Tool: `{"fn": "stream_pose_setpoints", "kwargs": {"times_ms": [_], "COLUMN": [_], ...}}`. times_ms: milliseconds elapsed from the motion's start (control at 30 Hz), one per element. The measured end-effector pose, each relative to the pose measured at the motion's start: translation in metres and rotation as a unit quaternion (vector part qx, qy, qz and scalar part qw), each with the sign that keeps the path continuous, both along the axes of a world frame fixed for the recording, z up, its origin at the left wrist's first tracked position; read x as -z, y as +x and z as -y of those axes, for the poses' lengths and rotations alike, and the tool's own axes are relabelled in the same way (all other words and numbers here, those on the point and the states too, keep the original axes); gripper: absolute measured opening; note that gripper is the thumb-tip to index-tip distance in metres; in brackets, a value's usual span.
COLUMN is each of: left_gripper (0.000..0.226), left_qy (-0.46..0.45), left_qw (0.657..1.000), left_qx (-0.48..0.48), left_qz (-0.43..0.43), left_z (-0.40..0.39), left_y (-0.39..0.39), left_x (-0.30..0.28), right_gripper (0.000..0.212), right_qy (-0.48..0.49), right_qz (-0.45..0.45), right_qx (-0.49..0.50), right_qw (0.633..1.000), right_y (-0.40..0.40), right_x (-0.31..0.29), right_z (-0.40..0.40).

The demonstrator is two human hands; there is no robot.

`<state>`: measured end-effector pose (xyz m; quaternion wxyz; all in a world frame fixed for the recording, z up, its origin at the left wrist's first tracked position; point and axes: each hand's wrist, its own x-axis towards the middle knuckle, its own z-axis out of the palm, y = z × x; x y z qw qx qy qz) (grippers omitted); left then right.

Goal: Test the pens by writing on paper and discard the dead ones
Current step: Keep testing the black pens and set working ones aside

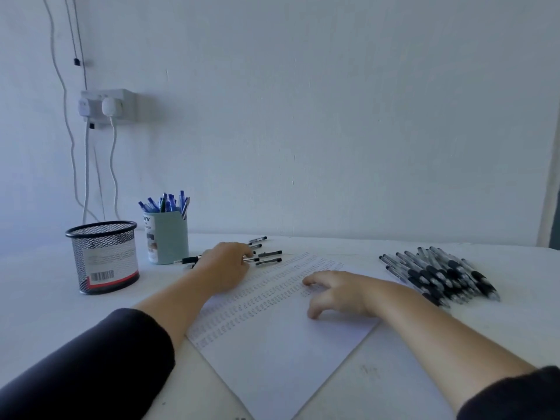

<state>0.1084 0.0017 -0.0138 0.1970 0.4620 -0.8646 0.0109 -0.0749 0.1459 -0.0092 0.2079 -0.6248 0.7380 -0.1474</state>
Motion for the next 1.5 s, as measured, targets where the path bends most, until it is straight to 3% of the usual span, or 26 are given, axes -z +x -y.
{"fn": "stream_pose_setpoints", "kwargs": {"times_ms": [167, 333, 533, 633, 733, 1133, 1267, 1333, 1433, 1500], "left_gripper": [0.018, 0.006, 0.017, 0.046, 0.059, 0.044, 0.046, 0.037, 0.051, 0.039], "left_qy": [-0.042, -0.079, -0.09, -0.134, -0.172, -0.197, -0.19, -0.162, -0.133, -0.13], "left_qw": [0.998, 0.993, 0.987, 0.986, 0.98, 0.976, 0.979, 0.982, 0.973, 0.96], "left_qx": [0.002, 0.008, -0.043, -0.075, -0.087, -0.052, -0.038, 0.003, 0.068, 0.084], "left_qz": [0.036, -0.092, -0.122, -0.072, -0.049, -0.072, -0.07, -0.098, -0.177, -0.235], "left_z": [-0.003, -0.008, -0.018, -0.027, -0.036, -0.041, -0.037, -0.035, -0.039, -0.049], "left_y": [-0.004, -0.007, -0.009, -0.011, -0.015, -0.015, -0.017, -0.017, -0.02, -0.022], "left_x": [0.002, -0.005, -0.01, -0.013, -0.014, -0.014, -0.012, -0.01, -0.012, -0.016], "right_gripper": [0.1, 0.114, 0.093, 0.09, 0.091, 0.097, 0.1, 0.093, 0.095, 0.098], "right_qy": [-0.002, -0.009, -0.002, -0.002, 0.0, 0.004, 0.014, 0.019, 0.04, 0.049], "right_qz": [0.005, 0.018, 0.01, 0.006, 0.011, 0.02, -0.052, -0.088, -0.107, -0.115], "right_qx": [0.005, 0.011, 0.006, 0.005, 0.011, 0.018, 0.021, 0.026, 0.031, 0.032], "right_qw": [1.0, 1.0, 1.0, 1.0, 1.0, 1.0, 0.998, 0.996, 0.993, 0.992], "right_y": [-0.001, -0.002, -0.005, -0.006, -0.008, -0.009, -0.007, -0.007, -0.008, -0.007], "right_x": [-0.001, 0.0, 0.001, 0.0, 0.001, 0.003, 0.0, -0.003, -0.006, -0.006], "right_z": [-0.002, -0.003, -0.002, 0.0, 0.0, 0.003, -0.001, -0.004, -0.007, -0.008]}}
